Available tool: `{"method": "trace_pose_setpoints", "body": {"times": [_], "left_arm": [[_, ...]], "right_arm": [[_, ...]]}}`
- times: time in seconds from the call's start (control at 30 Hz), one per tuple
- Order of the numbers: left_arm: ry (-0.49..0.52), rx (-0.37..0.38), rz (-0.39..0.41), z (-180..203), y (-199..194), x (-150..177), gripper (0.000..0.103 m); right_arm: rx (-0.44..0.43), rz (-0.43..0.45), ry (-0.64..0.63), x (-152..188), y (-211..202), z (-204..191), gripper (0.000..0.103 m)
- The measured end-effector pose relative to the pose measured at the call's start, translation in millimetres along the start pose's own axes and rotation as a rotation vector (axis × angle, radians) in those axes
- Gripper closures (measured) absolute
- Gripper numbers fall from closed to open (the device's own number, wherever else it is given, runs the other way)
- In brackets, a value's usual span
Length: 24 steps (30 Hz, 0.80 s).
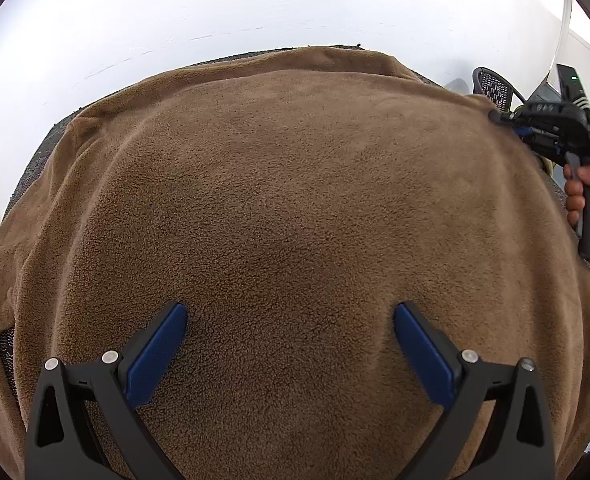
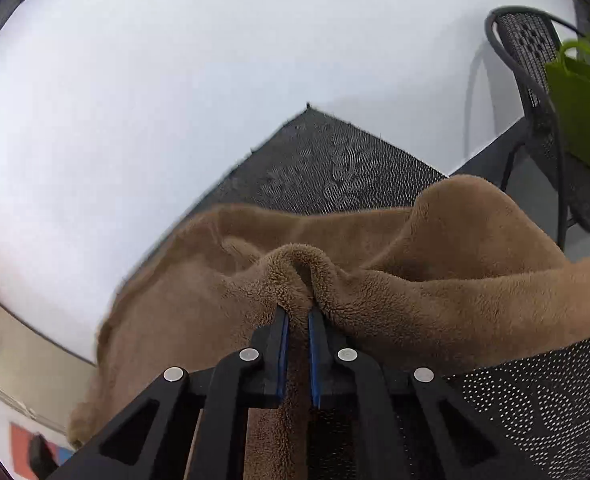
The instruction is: Fold clothes
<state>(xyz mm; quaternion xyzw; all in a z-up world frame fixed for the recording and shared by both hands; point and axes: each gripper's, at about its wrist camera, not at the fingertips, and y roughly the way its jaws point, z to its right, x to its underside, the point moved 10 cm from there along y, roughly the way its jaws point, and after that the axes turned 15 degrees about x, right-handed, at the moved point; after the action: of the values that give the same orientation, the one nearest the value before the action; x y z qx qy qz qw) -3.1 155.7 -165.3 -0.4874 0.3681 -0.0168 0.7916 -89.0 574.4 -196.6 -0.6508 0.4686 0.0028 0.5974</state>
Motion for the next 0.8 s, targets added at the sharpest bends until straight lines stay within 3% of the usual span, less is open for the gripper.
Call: {"method": "trace_pose_setpoints", "body": {"times": [0.1, 0.17, 0.23, 0.3, 0.4, 0.53, 0.7, 0.8], "left_arm": [[0.000, 0.000, 0.000, 0, -1, 1, 0.000], [0.000, 0.001, 0.000, 0, -1, 1, 0.000], [0.001, 0.001, -0.001, -1, -2, 1, 0.000], [0.000, 0.003, 0.000, -1, -2, 1, 0.000], [-0.008, 0.017, 0.010, 0, -5, -1, 0.000], [-0.053, 0.059, 0.046, -1, -21, -7, 0.000], [-0.009, 0.003, 0.058, 5, -50, 10, 0.000], [0.031, -0.044, 0.064, 9, -68, 24, 0.000]], "right_arm": [[0.012, -0.066, -0.044, 15, 5, -2, 0.091], [0.028, -0.064, -0.055, 18, -2, 4, 0.079], [0.028, -0.021, -0.081, 22, -19, 8, 0.038], [0.025, 0.038, -0.116, 28, -43, 10, 0.024], [0.030, 0.160, -0.276, 50, -95, 14, 0.024], [0.116, 0.323, -0.633, 126, -163, -3, 0.024], [0.129, 0.264, -1.045, 234, -200, -14, 0.024], [0.149, 0.282, -1.099, 261, -217, -8, 0.024]]}}
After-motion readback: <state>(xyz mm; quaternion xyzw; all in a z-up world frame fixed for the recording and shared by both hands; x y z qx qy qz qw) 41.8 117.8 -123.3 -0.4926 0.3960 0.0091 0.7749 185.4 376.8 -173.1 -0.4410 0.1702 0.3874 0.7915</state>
